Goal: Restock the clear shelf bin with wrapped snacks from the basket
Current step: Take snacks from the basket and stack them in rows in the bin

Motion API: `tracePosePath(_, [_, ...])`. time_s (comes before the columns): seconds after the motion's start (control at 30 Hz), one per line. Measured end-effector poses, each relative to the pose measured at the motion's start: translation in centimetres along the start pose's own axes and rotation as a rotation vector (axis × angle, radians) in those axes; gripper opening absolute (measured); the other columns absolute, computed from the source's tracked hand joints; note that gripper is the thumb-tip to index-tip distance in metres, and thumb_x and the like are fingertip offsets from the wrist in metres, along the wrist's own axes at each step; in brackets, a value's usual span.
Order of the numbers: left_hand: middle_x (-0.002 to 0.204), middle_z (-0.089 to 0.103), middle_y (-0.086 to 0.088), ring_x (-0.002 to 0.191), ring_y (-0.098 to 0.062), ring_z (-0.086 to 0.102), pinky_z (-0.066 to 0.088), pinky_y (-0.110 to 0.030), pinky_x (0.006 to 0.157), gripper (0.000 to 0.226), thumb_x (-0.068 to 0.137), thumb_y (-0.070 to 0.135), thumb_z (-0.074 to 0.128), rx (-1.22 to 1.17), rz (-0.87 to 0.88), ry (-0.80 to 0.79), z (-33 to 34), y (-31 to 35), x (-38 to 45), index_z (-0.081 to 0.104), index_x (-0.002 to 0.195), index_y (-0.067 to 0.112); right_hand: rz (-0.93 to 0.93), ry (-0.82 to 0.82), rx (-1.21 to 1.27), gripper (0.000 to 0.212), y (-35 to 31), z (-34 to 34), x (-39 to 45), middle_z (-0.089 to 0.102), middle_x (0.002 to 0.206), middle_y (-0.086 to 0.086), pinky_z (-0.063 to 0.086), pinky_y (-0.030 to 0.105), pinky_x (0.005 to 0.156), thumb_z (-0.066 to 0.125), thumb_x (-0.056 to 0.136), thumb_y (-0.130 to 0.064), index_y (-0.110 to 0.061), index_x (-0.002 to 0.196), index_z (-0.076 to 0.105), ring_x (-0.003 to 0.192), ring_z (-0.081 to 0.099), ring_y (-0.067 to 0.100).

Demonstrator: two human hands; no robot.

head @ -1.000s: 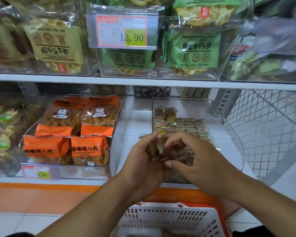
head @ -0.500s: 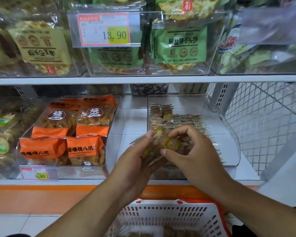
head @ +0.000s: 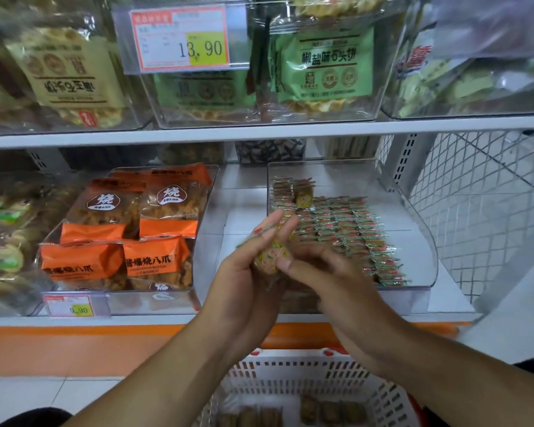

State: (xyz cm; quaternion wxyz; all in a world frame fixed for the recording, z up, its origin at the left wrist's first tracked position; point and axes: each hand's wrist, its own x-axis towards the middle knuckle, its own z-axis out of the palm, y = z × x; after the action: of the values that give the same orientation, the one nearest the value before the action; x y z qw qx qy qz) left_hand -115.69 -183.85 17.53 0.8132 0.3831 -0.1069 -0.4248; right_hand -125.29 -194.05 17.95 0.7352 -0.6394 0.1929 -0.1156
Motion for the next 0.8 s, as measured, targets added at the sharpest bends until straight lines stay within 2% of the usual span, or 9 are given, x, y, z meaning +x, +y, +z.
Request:
tracePosePath(0.07, [0.133,0.069,0.003,0.119,-0.013,0.067,0.051,-0.037,0.093,0.049,0.089,0.031,0.057,0.027,0.012,-0.023,0.1,0.0,0.0,0.061,0.137,0.025,0.123,-0.144,0.123,0.026,-0.2,0.1,-0.1,0.075,0.094,0.002,0.057,0.037,0.077,0.078,0.075,-0.041,-0.023,0.094,0.077,0.090,0.068,0.017])
tracePosePath(0.13, [0.133,0.069,0.003,0.113,-0.013,0.070,0.058,-0.032,0.084,0.049,0.087,0.035,0.059,0.048,0.026,-0.042,0.4,-0.1,0.0,0.064,0.135,0.028,0.115,-0.180,0.172,0.032,-0.4,0.0,-0.2,0.075,0.094,0.002,0.049,0.036,0.078,0.080,0.069,-0.040,-0.019,0.094,0.078,0.089,0.066,0.017])
tracePosePath(0.27, [0.120,0.073,-0.002,0.097,-0.016,0.072,0.052,-0.034,0.081,0.043,0.089,0.040,0.058,0.147,0.018,-0.051,0.7,-0.6,0.5,0.068,0.128,0.025,0.044,-0.033,0.280,0.012,-0.8,-1.0,0.9,0.075,0.101,0.012,0.054,0.037,0.076,0.073,0.086,-0.015,-0.012,0.097,0.073,0.093,0.068,0.024])
tracePosePath(0.33, [0.109,0.073,-0.006,0.088,-0.015,0.068,0.047,-0.033,0.082,0.040,0.090,0.041,0.058,0.180,0.038,-0.040,0.7,-0.8,0.9,0.070,0.122,0.019,0.026,0.001,0.325,0.022,-1.0,-1.7,1.9,0.074,0.107,0.015,0.057,0.034,0.075,0.067,0.090,-0.005,-0.003,0.111,0.067,0.096,0.070,0.027])
tracePosePath(0.4, [0.108,0.072,-0.008,0.091,-0.018,0.064,0.046,-0.036,0.087,0.044,0.092,0.042,0.057,0.210,0.058,-0.004,0.6,-0.9,1.3,0.069,0.124,0.015,0.012,0.024,0.285,0.031,-1.3,-2.2,2.6,0.075,0.109,0.015,0.059,0.038,0.079,0.068,0.090,-0.006,-0.007,0.121,0.063,0.101,0.071,0.031])
tracePosePath(0.53, [0.108,0.075,-0.007,0.103,-0.025,0.069,0.049,-0.044,0.102,0.041,0.101,0.044,0.049,0.249,0.055,0.073,0.2,-0.7,1.8,0.077,0.113,0.018,-0.032,0.064,0.095,0.021,-1.0,-3.0,3.4,0.077,0.107,0.007,0.060,0.040,0.083,0.066,0.095,-0.020,-0.026,0.116,0.069,0.102,0.072,0.027])
tracePosePath(0.63, [0.112,0.077,-0.006,0.107,-0.020,0.072,0.051,-0.040,0.100,0.035,0.104,0.037,0.047,0.408,0.096,0.073,0.0,-0.5,1.7,0.079,0.111,0.024,-0.121,0.072,0.025,0.030,-1.0,-3.6,3.5,0.076,0.111,0.002,0.058,0.042,0.086,0.064,0.097,-0.022,-0.042,0.121,0.066,0.104,0.072,0.024])
tracePosePath(0.7, [0.110,0.077,-0.003,0.100,-0.019,0.072,0.052,-0.035,0.094,0.032,0.100,0.037,0.053,0.454,0.121,0.086,0.0,-0.4,1.6,0.078,0.113,0.022,-0.185,0.059,0.007,0.030,-1.2,-3.8,3.4,0.077,0.108,0.002,0.060,0.037,0.081,0.062,0.098,-0.017,-0.039,0.118,0.067,0.100,0.074,0.022])
tracePosePath(0.8, [0.104,0.076,-0.004,0.094,-0.019,0.069,0.051,-0.033,0.082,0.031,0.099,0.038,0.056,0.457,0.150,0.101,-0.1,-0.2,1.5,0.078,0.111,0.021,-0.216,0.109,-0.014,0.019,-1.5,-4.1,3.3,0.077,0.102,0.002,0.058,0.027,0.069,0.067,0.094,-0.012,-0.024,0.108,0.070,0.092,0.073,0.017])
